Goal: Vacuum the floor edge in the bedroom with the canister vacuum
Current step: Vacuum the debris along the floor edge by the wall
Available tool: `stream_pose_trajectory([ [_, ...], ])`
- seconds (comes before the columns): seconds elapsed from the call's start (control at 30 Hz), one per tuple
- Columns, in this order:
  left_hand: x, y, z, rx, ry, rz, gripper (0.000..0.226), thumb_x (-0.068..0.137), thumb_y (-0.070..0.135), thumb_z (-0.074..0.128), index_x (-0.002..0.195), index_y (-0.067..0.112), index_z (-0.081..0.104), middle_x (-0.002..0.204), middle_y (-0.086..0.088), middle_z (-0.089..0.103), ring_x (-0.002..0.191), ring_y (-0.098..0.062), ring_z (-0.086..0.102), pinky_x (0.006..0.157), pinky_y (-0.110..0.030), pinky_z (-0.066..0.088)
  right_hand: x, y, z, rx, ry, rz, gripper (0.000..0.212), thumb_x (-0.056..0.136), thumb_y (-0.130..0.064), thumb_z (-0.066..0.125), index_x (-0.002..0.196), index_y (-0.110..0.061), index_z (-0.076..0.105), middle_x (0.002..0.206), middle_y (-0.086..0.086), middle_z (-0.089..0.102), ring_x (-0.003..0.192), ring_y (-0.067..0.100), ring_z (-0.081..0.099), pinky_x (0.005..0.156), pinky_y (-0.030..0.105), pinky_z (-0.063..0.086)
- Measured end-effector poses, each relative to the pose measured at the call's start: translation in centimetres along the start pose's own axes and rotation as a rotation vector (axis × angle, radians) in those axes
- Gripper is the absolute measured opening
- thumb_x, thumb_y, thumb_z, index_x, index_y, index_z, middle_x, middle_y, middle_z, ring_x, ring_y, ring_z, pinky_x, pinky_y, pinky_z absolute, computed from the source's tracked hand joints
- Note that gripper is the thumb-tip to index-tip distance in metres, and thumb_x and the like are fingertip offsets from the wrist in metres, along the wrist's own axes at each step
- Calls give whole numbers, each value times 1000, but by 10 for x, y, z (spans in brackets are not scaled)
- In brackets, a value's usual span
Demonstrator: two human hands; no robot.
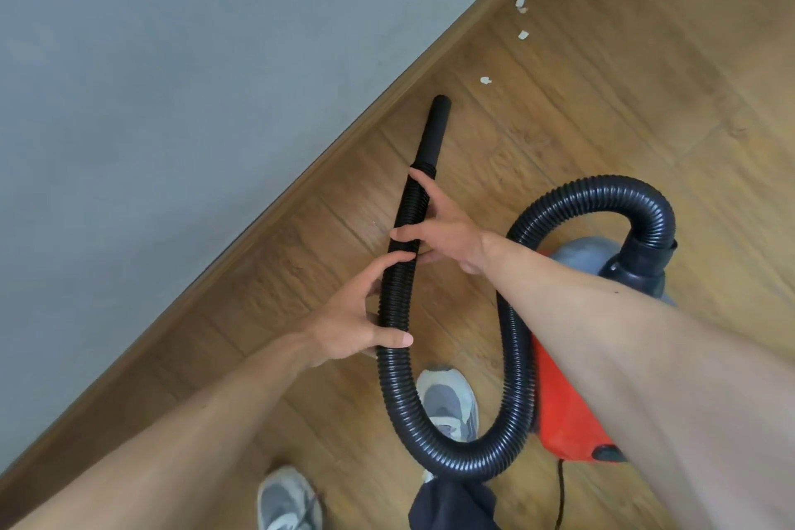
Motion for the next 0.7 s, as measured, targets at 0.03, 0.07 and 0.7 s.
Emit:
stream_pose_trajectory([
  [0.03,0,3,0,6,-5,2,95,76,-6,80,135,58,41,134,3,50,101,-32,70,75,-49,63,-1,-2,-1,8,5,-2,98,84,4,72,153,-46,23,114,-6,55,97,10,63,59,29,59],
  [0.07,0,6,-1,15,-11,3,95,76,-6,80,135,58,41,134,2,49,101,-32,70,75,-49,63,-2,-2,-3,14,13,-3,98,84,4,72,154,-46,23,113,-7,55,96,9,63,58,28,59],
  [0.7,19,42,-22,173,-125,-6,95,70,2,86,129,64,44,138,10,46,125,-29,54,96,-54,53,-2,-23,-18,146,127,12,98,84,4,71,153,-47,23,123,0,52,96,11,63,60,29,60],
])
Point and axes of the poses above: each hand's wrist, its own x-axis towards the middle knuckle, its own z-axis out of the palm, y = z × x, the point moved 2 cm from there along x, towards the middle knuckle
